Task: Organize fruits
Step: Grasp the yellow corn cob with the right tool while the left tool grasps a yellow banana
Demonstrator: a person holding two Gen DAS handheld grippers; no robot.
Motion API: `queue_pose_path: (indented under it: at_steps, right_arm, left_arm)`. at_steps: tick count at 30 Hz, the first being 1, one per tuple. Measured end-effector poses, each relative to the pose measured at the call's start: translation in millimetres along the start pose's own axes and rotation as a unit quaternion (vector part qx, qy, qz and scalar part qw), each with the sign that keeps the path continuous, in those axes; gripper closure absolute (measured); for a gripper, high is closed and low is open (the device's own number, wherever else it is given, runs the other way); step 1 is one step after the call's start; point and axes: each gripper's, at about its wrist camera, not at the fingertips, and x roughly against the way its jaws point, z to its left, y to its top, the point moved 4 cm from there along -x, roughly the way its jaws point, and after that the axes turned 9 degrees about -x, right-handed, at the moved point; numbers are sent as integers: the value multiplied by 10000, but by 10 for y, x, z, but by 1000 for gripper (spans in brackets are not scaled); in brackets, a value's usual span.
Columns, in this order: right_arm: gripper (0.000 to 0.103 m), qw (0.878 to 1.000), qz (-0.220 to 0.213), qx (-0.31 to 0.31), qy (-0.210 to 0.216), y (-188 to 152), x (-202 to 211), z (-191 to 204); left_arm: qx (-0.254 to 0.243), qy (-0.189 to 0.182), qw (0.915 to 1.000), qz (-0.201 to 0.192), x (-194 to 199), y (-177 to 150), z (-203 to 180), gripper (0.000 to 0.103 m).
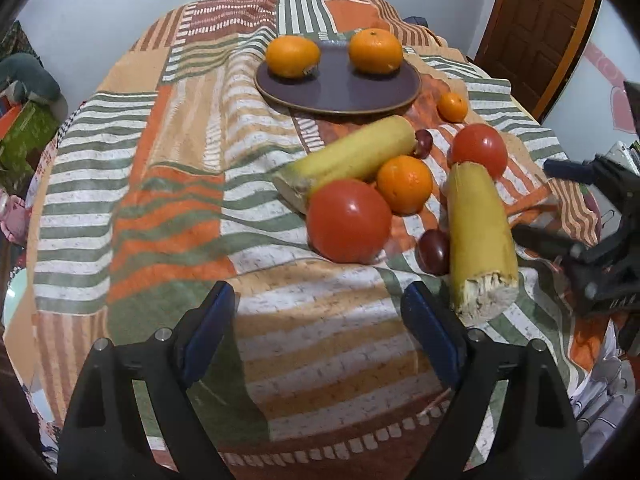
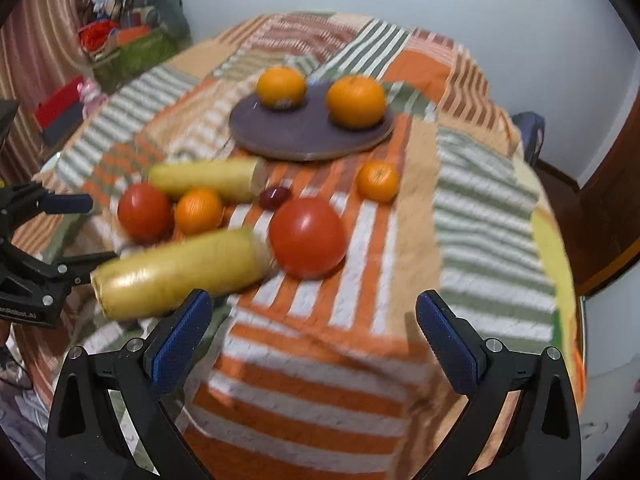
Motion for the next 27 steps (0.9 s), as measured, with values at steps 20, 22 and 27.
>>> queue_pose_path:
  at_steps: [20,22,27]
  right_arm:
    - [2,9984,-318,-448,-122,38,328,-285]
    - [1,9978,-293,-593,75,59,358,-289]
    - [2,9977,-274,-573,251,98,275,-118]
  left_arm:
    - [-209,-546,9978,-316,116,241,-681,16]
    - [-111,-533,9976,-420,163,271,-629,16]
    - [45,-170,9982,-574,320,234,-277,16]
